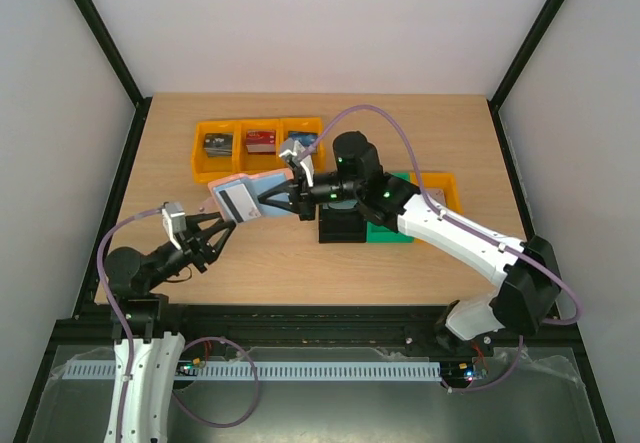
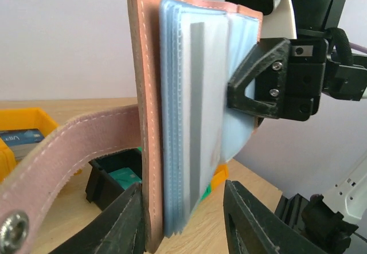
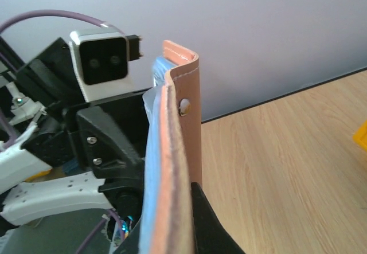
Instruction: Take the credit cards out of the card holder
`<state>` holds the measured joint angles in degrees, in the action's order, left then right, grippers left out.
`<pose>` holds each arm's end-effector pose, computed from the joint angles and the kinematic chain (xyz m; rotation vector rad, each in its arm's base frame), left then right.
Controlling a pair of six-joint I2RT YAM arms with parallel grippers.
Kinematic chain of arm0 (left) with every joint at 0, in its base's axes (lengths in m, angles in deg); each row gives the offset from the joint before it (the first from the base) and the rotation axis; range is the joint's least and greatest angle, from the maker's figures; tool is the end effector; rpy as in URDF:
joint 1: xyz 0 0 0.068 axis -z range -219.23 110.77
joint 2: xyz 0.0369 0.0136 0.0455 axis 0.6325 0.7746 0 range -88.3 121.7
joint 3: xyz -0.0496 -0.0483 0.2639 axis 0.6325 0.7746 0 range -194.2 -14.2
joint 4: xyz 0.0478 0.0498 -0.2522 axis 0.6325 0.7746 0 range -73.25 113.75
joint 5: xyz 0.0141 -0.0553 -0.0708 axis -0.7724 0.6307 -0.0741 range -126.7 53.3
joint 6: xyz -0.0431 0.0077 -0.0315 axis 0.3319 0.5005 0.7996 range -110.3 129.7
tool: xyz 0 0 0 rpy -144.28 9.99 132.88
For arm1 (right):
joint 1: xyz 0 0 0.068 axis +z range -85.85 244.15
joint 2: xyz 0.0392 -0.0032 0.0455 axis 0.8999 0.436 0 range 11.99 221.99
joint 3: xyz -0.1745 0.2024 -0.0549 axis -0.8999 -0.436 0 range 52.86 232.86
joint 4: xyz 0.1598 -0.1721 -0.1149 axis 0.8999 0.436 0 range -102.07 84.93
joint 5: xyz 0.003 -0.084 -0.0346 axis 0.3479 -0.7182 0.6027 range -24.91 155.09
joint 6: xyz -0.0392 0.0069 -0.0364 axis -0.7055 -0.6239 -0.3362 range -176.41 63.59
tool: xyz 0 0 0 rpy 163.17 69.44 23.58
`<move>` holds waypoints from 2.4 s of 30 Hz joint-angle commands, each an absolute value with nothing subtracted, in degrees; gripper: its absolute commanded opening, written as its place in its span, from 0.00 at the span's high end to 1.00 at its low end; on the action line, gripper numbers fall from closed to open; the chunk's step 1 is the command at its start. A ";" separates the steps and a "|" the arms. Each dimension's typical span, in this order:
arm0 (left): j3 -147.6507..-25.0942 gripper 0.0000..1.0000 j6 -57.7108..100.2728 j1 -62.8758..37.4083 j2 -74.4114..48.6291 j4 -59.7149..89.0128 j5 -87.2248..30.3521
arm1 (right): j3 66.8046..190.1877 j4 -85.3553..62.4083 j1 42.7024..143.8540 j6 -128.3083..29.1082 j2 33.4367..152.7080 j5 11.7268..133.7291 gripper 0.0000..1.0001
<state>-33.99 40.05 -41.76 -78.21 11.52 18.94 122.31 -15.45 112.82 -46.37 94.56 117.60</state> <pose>0.0836 -0.0258 0.2844 0.4671 1.4335 -1.0255 0.1982 0.2681 0.3620 -1.2918 1.4402 1.5064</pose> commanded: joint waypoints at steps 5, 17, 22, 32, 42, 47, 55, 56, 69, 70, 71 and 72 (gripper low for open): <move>-32.77 0.69 43.96 -41.40 -77.63 2.50 19.07 | 121.81 -23.05 112.93 -41.21 93.72 126.68 0.98; -31.87 0.98 49.96 -39.33 -77.14 -5.21 23.23 | 124.79 -23.56 115.07 -40.13 98.97 127.89 0.98; -32.86 0.98 48.44 -39.23 -77.37 -0.90 20.07 | 124.18 -21.44 114.97 -43.32 97.12 126.37 0.98; -35.67 0.98 40.29 -39.23 -76.84 17.09 -3.42 | 127.05 -4.79 110.67 -47.14 95.29 100.19 0.62; -40.89 0.98 37.12 -39.23 -68.67 32.68 -23.77 | 127.00 -9.69 117.30 -51.27 92.16 109.57 0.55; -39.42 0.98 40.57 -39.23 -69.22 27.73 -8.53 | 124.11 -32.83 119.08 -34.64 97.88 115.70 0.58; -36.83 0.98 46.67 -39.23 -72.60 14.38 8.67 | 126.08 -37.05 115.63 -24.47 105.68 117.22 0.72; -36.13 0.98 47.34 -39.23 -72.72 12.76 10.33 | 125.28 -38.05 115.19 -23.58 106.02 117.72 0.73; -35.71 0.98 48.44 -39.23 -76.16 4.62 20.77 | 119.59 -30.14 112.84 -29.69 101.56 117.20 0.75; -35.72 0.97 48.04 -39.23 -76.17 4.62 20.90 | 119.57 -29.54 112.84 -30.16 101.33 117.40 0.75; -35.79 0.98 47.78 -39.26 -76.17 4.61 21.00 | 119.57 -28.93 112.84 -30.63 101.16 117.53 0.75; -35.74 0.98 47.79 -39.24 -76.19 4.41 21.08 | 119.57 -28.21 112.84 -31.16 100.86 117.41 0.75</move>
